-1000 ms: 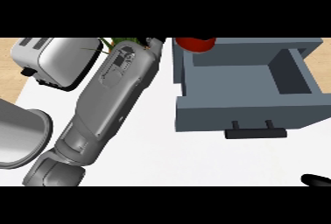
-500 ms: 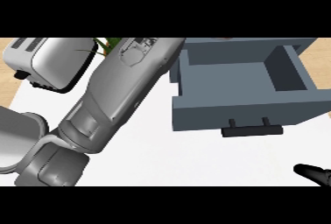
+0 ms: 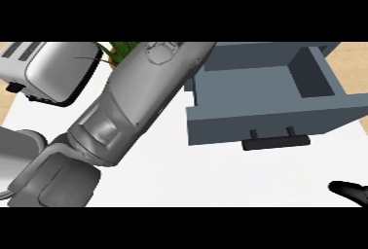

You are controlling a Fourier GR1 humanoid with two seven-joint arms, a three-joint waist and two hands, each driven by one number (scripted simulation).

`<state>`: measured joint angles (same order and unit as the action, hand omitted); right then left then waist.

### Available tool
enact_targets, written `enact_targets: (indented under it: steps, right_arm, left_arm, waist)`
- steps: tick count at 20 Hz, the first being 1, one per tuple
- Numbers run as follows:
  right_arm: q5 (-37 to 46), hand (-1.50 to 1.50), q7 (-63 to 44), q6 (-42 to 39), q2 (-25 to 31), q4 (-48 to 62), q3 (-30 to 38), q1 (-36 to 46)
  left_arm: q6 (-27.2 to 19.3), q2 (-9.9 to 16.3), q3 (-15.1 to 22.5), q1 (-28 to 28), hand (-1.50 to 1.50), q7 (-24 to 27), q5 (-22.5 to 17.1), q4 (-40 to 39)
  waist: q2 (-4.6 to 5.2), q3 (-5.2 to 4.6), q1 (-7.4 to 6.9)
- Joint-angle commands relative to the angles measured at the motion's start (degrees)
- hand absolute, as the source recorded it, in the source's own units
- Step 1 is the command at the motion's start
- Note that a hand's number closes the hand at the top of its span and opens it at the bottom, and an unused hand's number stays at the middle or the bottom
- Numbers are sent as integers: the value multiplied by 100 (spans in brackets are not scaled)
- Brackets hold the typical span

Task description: Pick up the can, place it into the drawer and close the drawer

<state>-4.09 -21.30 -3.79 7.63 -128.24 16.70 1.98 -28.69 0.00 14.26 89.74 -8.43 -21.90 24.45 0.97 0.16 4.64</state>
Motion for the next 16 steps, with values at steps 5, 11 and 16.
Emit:
enact_targets:
  steps: [5, 11, 16]
  right_arm:
    - [82, -150, -164, 19, 120, 56, -110, 275]
    - [545, -150, -56, -19, 261, -67, -354, 388]
    - [637, -150, 449, -441, 700, 338, -299, 550]
  left_arm:
    - [-525, 0, 136, 197, -150, 371, -317, -571]
    - [-943, 0, 421, 267, -150, 387, -547, -562]
    - [-890, 0, 195, 270, -150, 620, -835, -614]
  waist:
    - [53, 1, 108]
    - [44, 1, 186]
    - [89, 5, 119]
